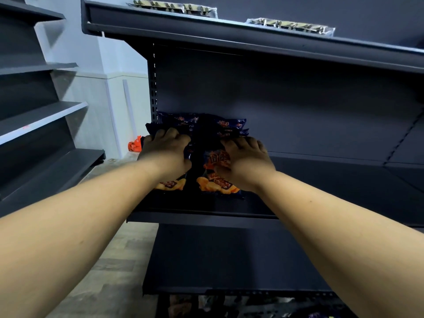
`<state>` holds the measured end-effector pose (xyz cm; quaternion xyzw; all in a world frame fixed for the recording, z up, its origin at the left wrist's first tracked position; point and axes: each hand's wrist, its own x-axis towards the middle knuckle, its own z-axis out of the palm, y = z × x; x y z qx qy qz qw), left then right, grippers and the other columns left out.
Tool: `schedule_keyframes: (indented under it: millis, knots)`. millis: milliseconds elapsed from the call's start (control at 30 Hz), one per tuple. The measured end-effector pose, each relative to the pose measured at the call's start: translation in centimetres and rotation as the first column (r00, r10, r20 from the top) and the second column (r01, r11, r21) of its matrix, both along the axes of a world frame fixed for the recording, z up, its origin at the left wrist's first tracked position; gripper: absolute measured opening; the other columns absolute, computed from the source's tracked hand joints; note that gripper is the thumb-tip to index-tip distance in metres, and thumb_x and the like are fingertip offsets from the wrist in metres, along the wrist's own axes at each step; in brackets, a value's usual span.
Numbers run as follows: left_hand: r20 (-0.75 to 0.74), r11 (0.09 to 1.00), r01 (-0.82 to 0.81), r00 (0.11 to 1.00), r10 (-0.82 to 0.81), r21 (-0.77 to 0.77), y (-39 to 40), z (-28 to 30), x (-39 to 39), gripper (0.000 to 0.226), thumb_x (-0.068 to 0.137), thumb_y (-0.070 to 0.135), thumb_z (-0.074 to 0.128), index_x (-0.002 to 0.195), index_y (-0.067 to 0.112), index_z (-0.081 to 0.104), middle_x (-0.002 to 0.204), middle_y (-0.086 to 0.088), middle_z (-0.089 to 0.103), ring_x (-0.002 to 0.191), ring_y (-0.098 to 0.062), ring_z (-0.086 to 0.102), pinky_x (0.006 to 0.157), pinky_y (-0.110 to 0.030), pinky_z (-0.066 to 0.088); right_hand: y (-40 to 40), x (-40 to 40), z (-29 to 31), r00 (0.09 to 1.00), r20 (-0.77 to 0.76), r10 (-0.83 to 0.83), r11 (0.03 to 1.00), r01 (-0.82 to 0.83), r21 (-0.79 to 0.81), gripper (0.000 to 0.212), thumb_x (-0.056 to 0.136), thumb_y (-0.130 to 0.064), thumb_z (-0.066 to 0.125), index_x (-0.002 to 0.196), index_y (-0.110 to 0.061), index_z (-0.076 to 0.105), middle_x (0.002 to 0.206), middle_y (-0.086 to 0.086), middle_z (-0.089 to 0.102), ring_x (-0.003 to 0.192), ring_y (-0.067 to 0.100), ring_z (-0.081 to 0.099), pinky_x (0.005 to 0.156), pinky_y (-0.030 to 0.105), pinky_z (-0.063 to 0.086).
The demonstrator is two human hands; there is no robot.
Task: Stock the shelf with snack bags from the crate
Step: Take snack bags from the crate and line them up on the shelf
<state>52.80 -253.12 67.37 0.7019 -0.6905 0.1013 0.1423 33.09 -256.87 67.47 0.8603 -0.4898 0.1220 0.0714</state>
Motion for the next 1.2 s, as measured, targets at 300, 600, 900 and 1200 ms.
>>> schedule_keyframes:
  millis: [300, 600, 900, 1200]
  knots:
    - [0.015, 0.999, -0.04, 0.999, 0.04, -0.024, 2.5, -0.4, -7.7, 0.051, 0.086, 0.042, 0.053, 0.134, 0.024, 0.047, 0.136, -0.007, 0.044, 0.126, -0.033, 0.037, 0.101, -0.046, 0.029, 2.1, -6.4, -0.7, 0.999, 0.043, -0.01, 1.0, 0.011, -0.017, 0.069, 0.087, -0.057, 0.052, 0.147, -0.029, 0.03, 0.147, 0.004, 0.037, 0.135, 0.032, 0.028, 0.114, 0.05, 0.02]
    - [0.019, 1.0, -0.015, 1.0, 0.015, 0.017, 6.7, -4.2, -24.9, 0.047, 0.091, 0.044, 0.048, 0.132, 0.02, 0.047, 0.127, -0.006, 0.047, 0.119, -0.029, 0.042, 0.095, -0.045, 0.035, 6.7, -23.1, -4.5, 0.997, 0.008, -0.077, 0.997, 0.077, -0.006, 0.07, 0.09, -0.061, 0.048, 0.147, -0.024, 0.03, 0.146, 0.003, 0.039, 0.131, 0.03, 0.034, 0.111, 0.047, 0.026]
    - [-0.027, 0.989, 0.04, 0.999, -0.036, 0.145, 10.2, -8.9, -36.7, 0.047, 0.093, 0.044, 0.045, 0.133, 0.021, 0.045, 0.13, -0.004, 0.045, 0.118, -0.027, 0.042, 0.095, -0.041, 0.034, 10.7, -35.5, -8.8, 0.988, -0.007, -0.156, 0.979, 0.156, 0.133, 0.072, 0.09, -0.061, 0.048, 0.147, -0.024, 0.028, 0.145, 0.003, 0.04, 0.128, 0.029, 0.038, 0.105, 0.042, 0.033]
    - [-0.091, 0.935, 0.058, 0.995, -0.028, 0.349, 11.8, -16.8, -38.2, 0.048, 0.091, 0.044, 0.046, 0.133, 0.022, 0.045, 0.131, -0.003, 0.045, 0.118, -0.026, 0.041, 0.095, -0.042, 0.035, 12.4, -38.1, -16.9, 0.979, -0.081, -0.188, 0.913, 0.204, 0.353, 0.075, 0.088, -0.062, 0.052, 0.149, -0.025, 0.027, 0.145, 0.005, 0.041, 0.13, 0.029, 0.038, 0.107, 0.044, 0.033]
